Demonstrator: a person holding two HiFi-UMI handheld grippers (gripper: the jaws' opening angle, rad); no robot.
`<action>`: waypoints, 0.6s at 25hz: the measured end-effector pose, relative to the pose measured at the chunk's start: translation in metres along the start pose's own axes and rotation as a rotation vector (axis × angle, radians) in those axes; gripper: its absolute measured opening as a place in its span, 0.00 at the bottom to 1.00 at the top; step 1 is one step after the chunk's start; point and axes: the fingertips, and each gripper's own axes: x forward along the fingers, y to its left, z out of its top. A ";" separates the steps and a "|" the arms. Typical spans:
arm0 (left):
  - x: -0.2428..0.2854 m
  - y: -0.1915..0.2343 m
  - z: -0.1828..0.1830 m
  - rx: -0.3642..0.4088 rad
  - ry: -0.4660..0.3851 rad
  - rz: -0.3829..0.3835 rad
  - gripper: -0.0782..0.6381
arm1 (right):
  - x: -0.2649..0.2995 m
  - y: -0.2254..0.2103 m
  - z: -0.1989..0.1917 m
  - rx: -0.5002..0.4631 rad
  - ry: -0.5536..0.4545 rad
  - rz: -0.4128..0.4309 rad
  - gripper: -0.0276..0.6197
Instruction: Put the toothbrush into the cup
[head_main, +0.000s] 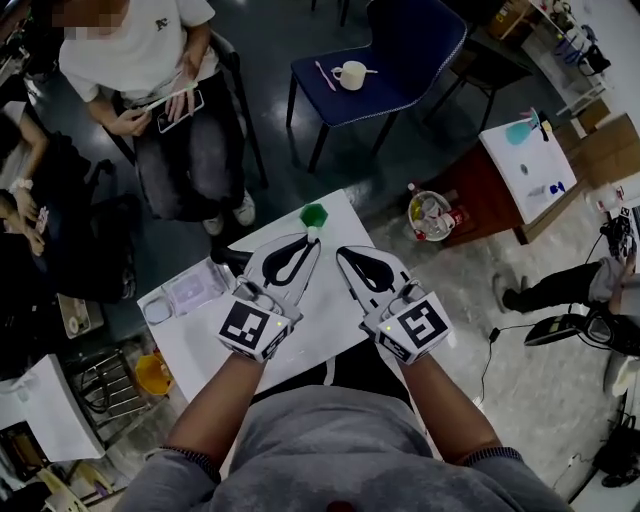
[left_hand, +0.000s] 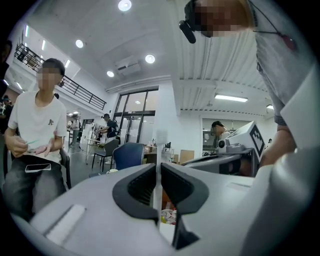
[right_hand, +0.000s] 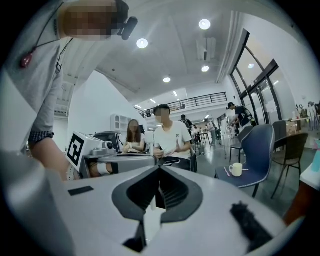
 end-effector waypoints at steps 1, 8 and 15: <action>0.002 0.002 -0.001 0.001 -0.001 0.015 0.16 | 0.003 -0.003 -0.001 0.000 0.000 0.013 0.06; 0.026 0.018 -0.005 0.003 0.000 0.121 0.16 | 0.022 -0.032 -0.004 0.002 0.005 0.115 0.06; 0.051 0.035 -0.022 -0.012 0.037 0.203 0.17 | 0.039 -0.062 -0.015 0.019 0.034 0.188 0.06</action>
